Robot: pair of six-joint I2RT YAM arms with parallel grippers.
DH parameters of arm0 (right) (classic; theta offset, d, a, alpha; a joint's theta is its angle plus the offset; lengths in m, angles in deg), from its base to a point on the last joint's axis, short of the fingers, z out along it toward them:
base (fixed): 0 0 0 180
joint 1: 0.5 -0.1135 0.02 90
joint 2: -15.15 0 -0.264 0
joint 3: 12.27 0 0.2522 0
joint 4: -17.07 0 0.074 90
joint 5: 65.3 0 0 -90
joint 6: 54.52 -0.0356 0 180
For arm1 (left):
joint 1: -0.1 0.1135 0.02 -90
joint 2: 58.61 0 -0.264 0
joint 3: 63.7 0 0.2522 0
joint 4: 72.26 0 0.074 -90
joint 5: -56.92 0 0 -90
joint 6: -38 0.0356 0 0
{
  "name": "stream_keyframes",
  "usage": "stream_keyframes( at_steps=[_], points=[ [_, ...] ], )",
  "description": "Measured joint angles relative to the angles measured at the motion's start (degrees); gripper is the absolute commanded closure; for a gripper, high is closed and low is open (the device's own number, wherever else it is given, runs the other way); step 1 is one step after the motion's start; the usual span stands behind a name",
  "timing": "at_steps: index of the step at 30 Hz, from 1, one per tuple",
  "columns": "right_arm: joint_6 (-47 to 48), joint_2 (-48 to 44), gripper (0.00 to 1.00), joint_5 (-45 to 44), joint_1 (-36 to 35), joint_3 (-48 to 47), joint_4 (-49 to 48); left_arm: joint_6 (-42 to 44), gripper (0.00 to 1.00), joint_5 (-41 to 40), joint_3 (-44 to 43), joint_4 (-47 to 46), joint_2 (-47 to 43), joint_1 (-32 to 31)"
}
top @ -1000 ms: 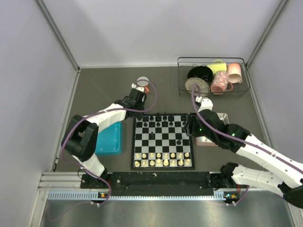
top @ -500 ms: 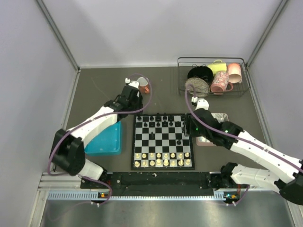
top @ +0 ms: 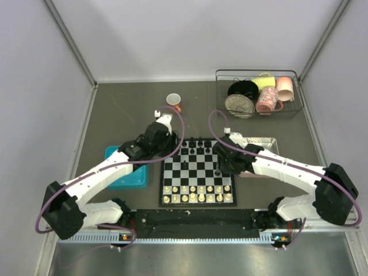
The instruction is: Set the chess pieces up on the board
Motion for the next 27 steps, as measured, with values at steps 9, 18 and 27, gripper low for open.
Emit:
stream_keyframes(
  at_steps=[9, 18, 27],
  points=[
    [-5.8, 1.7, 0.55, 0.6, 0.0, 1.5, -2.0, -2.0, 0.43, 0.2, 2.0, 1.1, -1.4, -0.3],
    [-6.6, 3.0, 0.78, 1.6, 0.0, 1.5, -4.0, -2.4, 0.43, 0.4, 2.3, 0.7, -1.8, -0.5],
    [-6.4, 3.0, 1.00, 2.4, 0.0, 1.5, -4.2, -2.4, 0.44, 1.0, 2.5, 0.7, -1.7, -1.0]
  ],
)
